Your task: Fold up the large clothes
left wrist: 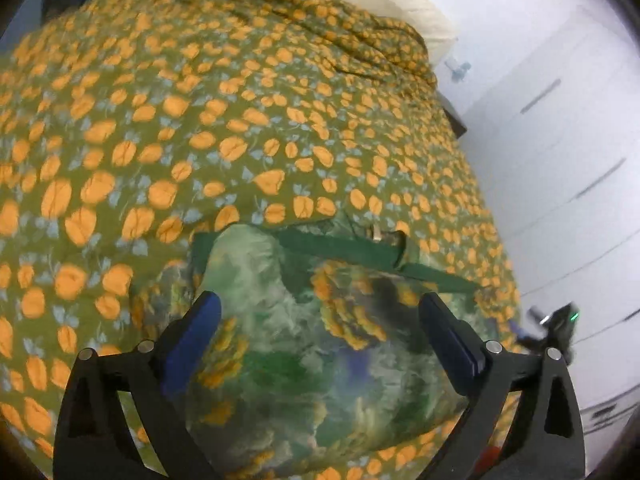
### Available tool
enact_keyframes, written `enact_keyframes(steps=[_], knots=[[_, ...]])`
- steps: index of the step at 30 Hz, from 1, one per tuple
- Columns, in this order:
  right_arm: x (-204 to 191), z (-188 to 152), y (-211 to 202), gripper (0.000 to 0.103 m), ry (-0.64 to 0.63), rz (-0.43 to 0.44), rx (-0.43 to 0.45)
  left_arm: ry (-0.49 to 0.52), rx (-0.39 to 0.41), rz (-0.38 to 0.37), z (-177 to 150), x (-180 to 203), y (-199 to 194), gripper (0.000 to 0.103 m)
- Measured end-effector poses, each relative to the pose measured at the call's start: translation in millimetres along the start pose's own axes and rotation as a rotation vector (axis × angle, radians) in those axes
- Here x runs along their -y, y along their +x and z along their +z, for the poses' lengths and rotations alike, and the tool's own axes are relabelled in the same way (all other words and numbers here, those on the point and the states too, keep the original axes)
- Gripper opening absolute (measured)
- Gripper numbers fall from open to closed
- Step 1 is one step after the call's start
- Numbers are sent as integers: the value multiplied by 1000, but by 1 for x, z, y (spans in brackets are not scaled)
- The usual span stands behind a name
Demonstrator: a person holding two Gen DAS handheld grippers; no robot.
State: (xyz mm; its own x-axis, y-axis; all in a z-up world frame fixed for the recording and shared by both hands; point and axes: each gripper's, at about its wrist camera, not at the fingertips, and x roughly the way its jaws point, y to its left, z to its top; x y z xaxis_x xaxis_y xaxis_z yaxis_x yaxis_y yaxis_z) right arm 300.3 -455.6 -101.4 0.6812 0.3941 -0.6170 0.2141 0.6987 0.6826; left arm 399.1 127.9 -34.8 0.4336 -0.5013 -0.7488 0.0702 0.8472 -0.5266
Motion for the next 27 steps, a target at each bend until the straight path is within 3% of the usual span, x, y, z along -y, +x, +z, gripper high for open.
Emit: enact_keyframes(steps=[2,5,6,8,10,12,15,18,20,21,22,23,24,27], knots=[[-6,-12,7,99,-113,-94,-65,2,-33,6,-19,-14,1,99],[-9,-34,24,95,-272,-188,-204,70,-132,111,-59,-27,24,97],[-10,-43,31,71,-321,-208,-250,80,-165,131,-70,-30,33,94],[-9,-57,46,31,-397,-298,-303,104,-202,189,-92,-33,49,34],[-10,-60,43,24,-391,-338,-274,131,-174,236,-98,-33,41,20],[-27,-55,24,20,-424,-345,-191,116,-120,238,-98,-38,23,17],[-48,-57,9,20,-518,-373,-121,128,-126,276,-106,-50,23,17],[-29,-62,42,20,-494,-431,-184,192,-155,347,-119,-46,48,18],[-7,-75,71,24,-481,-486,-239,207,-129,367,-122,-42,48,28],[0,-80,73,27,-467,-482,-213,194,-114,371,-122,-41,41,35],[1,-79,68,32,-456,-467,-183,182,-107,382,-122,-40,34,58],[1,-78,61,47,-440,-449,-158,175,-91,401,-122,-40,23,69],[1,-75,52,63,-420,-428,-146,176,-51,416,-121,-35,8,70],[-12,-68,20,66,-441,-396,-63,207,101,353,-116,-9,-36,84]])
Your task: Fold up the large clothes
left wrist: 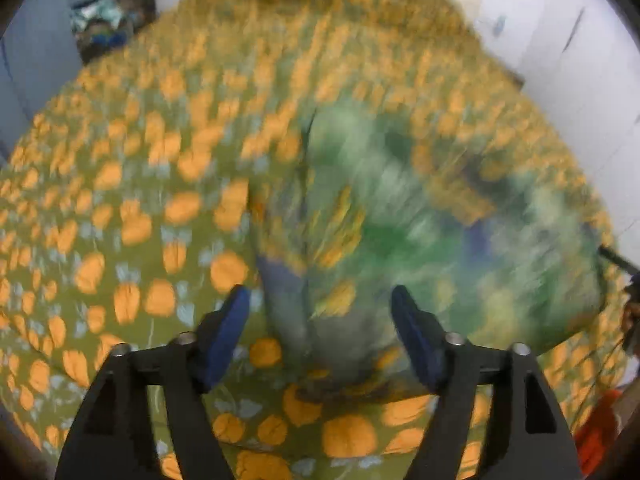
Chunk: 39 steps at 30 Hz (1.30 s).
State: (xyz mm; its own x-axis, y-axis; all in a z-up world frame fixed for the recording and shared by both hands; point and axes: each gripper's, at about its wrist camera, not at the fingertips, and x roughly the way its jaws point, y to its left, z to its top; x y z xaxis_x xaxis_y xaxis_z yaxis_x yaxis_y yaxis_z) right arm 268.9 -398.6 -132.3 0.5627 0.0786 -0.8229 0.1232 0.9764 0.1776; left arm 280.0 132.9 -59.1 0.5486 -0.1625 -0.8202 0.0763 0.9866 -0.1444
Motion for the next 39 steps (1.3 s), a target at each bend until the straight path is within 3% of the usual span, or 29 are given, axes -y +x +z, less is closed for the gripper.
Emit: enact_keyframes(steps=[2,5,8,11,14,16,19,20,22,24,27,31,34,35,36,39], knots=[[-2,9,-30,67,-31,0,95,4,87,-37,11,12,-16,94],[-18,28,-53,70,-43,61,178,36,186,-105,35,51,-14,97],[-47,49,-51,72,-51,142,219,111,199,-96,57,88,22,97],[-71,58,-38,72,-98,174,241,112,187,-78,79,99,62,97],[-83,66,-9,72,-149,168,242,66,193,-64,89,86,90,97],[-82,66,21,72,-185,154,231,35,192,-7,88,66,112,97],[-53,61,71,72,-148,113,164,-28,101,125,75,22,166,97],[-39,58,87,72,-93,119,139,-71,65,114,69,10,180,98],[-7,46,113,70,59,192,141,-243,35,-15,56,-23,199,98],[3,39,120,70,106,220,176,-251,85,-18,54,-26,198,98],[1,37,123,70,93,216,194,-212,84,17,54,-18,205,99],[5,36,124,70,108,233,197,-225,85,7,53,-21,203,99],[2,40,124,72,100,220,186,-246,25,10,64,-16,191,95],[2,41,123,74,95,214,175,-251,11,4,69,-13,180,86],[0,44,123,76,89,208,158,-247,25,-7,72,-5,161,84],[-9,55,109,78,51,161,116,-115,113,-35,74,40,104,90]])
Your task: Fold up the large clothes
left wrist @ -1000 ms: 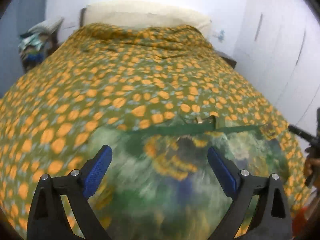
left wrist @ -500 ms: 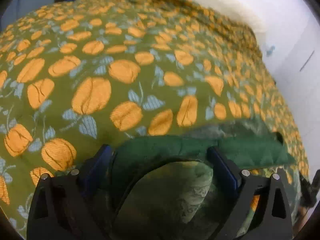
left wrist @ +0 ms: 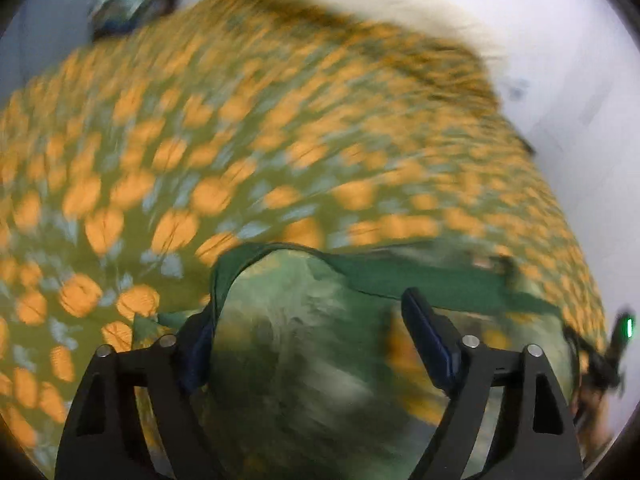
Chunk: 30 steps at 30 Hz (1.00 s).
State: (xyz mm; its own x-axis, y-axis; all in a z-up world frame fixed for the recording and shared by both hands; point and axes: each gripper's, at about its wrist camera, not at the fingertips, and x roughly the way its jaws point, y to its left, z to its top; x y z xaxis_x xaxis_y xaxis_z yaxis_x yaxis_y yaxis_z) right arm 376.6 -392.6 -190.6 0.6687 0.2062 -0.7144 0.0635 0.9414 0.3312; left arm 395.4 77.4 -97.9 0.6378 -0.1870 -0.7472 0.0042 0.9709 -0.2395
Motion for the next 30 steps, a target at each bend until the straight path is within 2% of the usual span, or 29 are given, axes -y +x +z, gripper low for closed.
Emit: enact_keyframes(steps=[2,5,6,8,10,12,13,16,18,20,22,24,25,28,30], knots=[[-12,8,-25,78,-16,-15,36,117,44,-36,-9,39,-26,100],[-30,11,-72,81,-10,59,105,270,68,-70,-29,99,-35,102],[-37,8,-87,82,-16,88,121,317,58,-65,-36,119,-26,103],[-53,-3,-116,82,-43,132,135,348,40,-33,-43,138,-1,103],[-70,-24,-142,83,-82,181,135,358,-37,27,-54,147,45,103],[-80,-49,-162,83,-109,211,135,409,-152,88,-69,148,89,103],[-83,-65,-172,84,-117,221,128,421,-153,91,-70,146,93,103],[-83,-110,-192,84,-142,220,109,372,-113,61,-54,145,65,101],[-78,-141,-204,84,-154,198,110,382,-77,36,-49,150,36,100],[-71,-159,-210,84,-129,178,116,437,4,-12,-52,159,-7,101],[-63,-171,-213,84,-81,181,132,538,74,-62,-71,170,-41,102],[-60,-171,-214,85,-50,205,142,614,97,-50,-92,181,-47,103],[-59,-170,-213,85,-47,217,146,624,85,-33,-99,184,-41,103],[-63,-170,-209,85,-75,207,152,628,-106,86,-129,181,28,103],[-63,-173,-205,85,-87,200,143,573,-150,54,-140,165,50,103]])
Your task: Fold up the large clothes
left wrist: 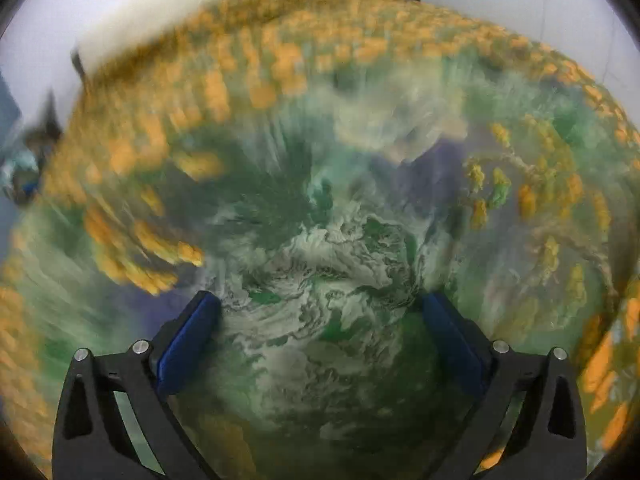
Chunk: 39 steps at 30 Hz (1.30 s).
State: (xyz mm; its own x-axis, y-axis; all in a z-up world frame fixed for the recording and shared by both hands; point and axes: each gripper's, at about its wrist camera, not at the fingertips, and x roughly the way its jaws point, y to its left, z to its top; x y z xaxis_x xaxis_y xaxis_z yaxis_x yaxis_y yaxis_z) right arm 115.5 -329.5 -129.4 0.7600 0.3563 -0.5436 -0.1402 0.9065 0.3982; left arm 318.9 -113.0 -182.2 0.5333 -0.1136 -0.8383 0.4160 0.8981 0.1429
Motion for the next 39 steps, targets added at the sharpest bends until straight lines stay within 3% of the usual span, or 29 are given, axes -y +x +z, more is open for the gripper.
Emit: enact_keyframes(steps=[2,5,9,11,14,17,19,22,24,28,31,34,39], knots=[[3,-5,3,85,-13,-16,-17,-54,55,-16,-5,-6,-11,103],[6,-11,4,85,-52,-62,-39,-54,40,-33,-15,-1,-35,102],[8,-11,7,85,-71,-90,-32,-28,84,-85,-71,17,-84,102],[8,-13,11,85,-65,-116,-33,-62,93,-56,-92,21,-91,102],[5,-20,15,85,-36,-152,-59,-154,90,-46,-103,15,-84,102],[-3,-33,18,85,-18,-191,-103,-320,47,-116,-111,-7,-55,102],[-8,-42,20,85,8,-213,-125,-378,18,-160,-128,-14,-35,102],[-17,-57,28,85,65,-249,-139,-336,96,-176,-140,-10,-35,103],[-25,-65,36,85,88,-248,-147,-313,90,-156,-138,-4,-35,103],[-54,-68,52,85,-85,-305,-118,-312,96,-152,-134,-2,-31,103],[-54,-79,62,85,-184,-334,-123,-319,103,-158,-138,0,-33,103],[-26,-99,83,89,-108,-299,-234,-313,101,-147,-143,-1,-35,103],[-17,-102,82,101,-85,-246,-209,-301,95,-126,-143,0,-37,103]])
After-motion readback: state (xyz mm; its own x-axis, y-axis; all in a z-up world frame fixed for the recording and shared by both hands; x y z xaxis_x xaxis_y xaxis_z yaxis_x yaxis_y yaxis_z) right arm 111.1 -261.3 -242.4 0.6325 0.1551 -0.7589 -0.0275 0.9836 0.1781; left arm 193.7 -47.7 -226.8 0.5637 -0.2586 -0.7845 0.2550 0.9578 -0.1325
